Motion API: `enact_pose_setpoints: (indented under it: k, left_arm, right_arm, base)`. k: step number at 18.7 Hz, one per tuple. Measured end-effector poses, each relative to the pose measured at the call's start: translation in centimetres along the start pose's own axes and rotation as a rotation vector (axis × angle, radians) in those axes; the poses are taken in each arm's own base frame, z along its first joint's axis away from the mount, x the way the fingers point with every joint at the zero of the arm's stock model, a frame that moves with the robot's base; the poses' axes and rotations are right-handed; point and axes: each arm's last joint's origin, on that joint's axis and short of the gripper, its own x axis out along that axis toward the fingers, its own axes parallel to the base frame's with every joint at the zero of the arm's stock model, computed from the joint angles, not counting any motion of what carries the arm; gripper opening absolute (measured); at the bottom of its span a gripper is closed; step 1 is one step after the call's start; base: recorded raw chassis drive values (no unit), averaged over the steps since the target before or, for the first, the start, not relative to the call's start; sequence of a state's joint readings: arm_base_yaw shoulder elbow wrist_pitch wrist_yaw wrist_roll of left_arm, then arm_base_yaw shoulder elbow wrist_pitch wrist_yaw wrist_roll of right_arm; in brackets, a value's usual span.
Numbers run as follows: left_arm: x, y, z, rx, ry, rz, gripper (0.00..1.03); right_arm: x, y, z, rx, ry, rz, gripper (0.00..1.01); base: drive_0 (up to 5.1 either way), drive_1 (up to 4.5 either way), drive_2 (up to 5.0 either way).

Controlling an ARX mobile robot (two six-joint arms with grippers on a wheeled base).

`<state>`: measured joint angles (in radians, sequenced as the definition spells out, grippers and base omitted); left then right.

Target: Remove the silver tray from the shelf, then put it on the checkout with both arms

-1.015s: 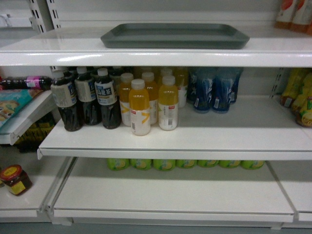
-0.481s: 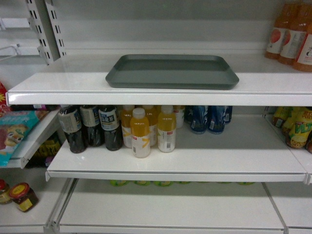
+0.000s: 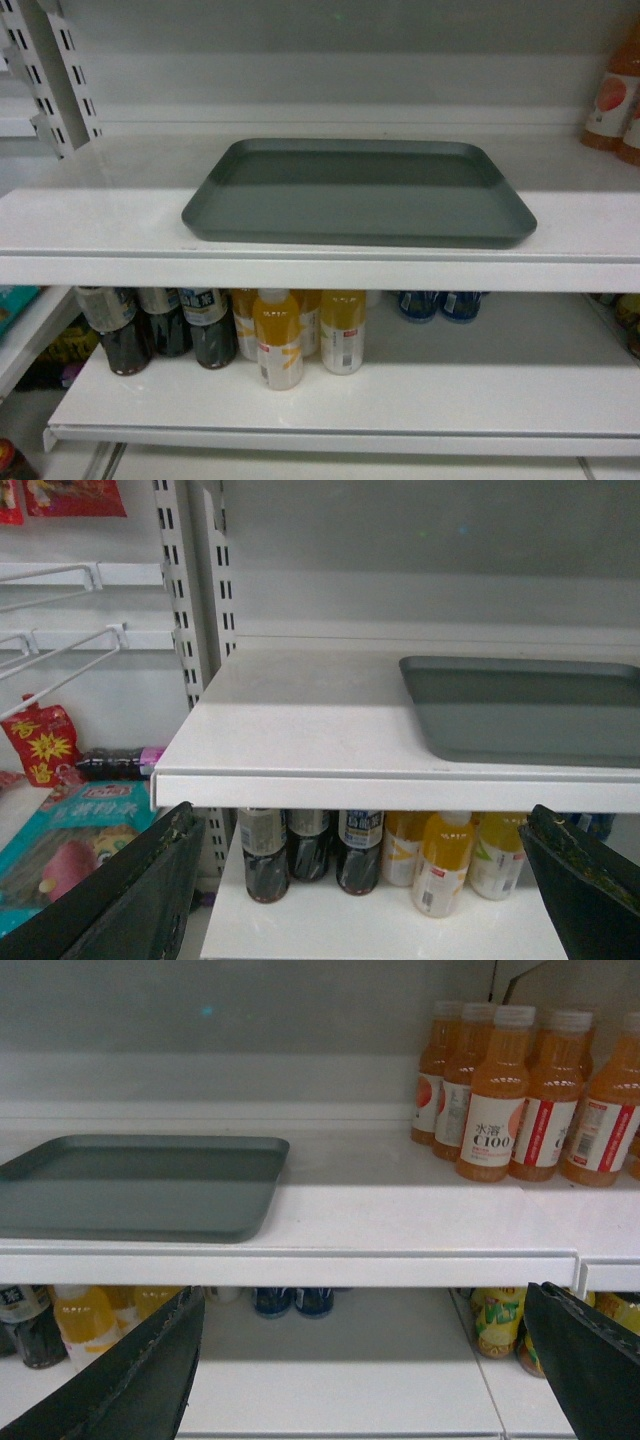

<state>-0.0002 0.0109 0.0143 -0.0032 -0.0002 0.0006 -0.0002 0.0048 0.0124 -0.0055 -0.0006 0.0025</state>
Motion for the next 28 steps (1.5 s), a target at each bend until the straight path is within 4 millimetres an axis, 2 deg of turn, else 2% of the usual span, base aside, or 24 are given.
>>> enact_pose_setpoints:
  k: [9,22,24,26,28]
  left_arm:
    - [0.0,0.0,0.0,0.0,0.0,0.0,0.98]
    - [0.0,0.0,0.0,0.0,0.002,0.001,0.98]
    - [0.2,-0.4,0.1,0.002,0.325,0.126,0.98]
    - [1.9,-0.7,1.2,0.031,0.378,0.176,0.98]
    - [3.2,-0.9,1.2,0.025,0.369,0.154,0.98]
  right_arm:
    - [0.0,0.0,0.0,0.0,0.0,0.0,0.98]
    - [0.0,0.0,0.0,0.0,0.0,0.0,0.98]
    - [0.0,0.0,-0.2,0.014,0.068,-0.009,0.98]
    - [1.0,0.3,-0.5,0.033,0.206,0.029,0.98]
    - [2.1,0.3,-0.4,0.036,0.196,0.057,0.98]
  base:
    - [0.1,4.41,-4.2]
    - [0.0,0.0,0.0]
    - [0.0,0.0,0.0]
    - [0.0,0.0,0.0]
    - [0.0,0.0,0.0]
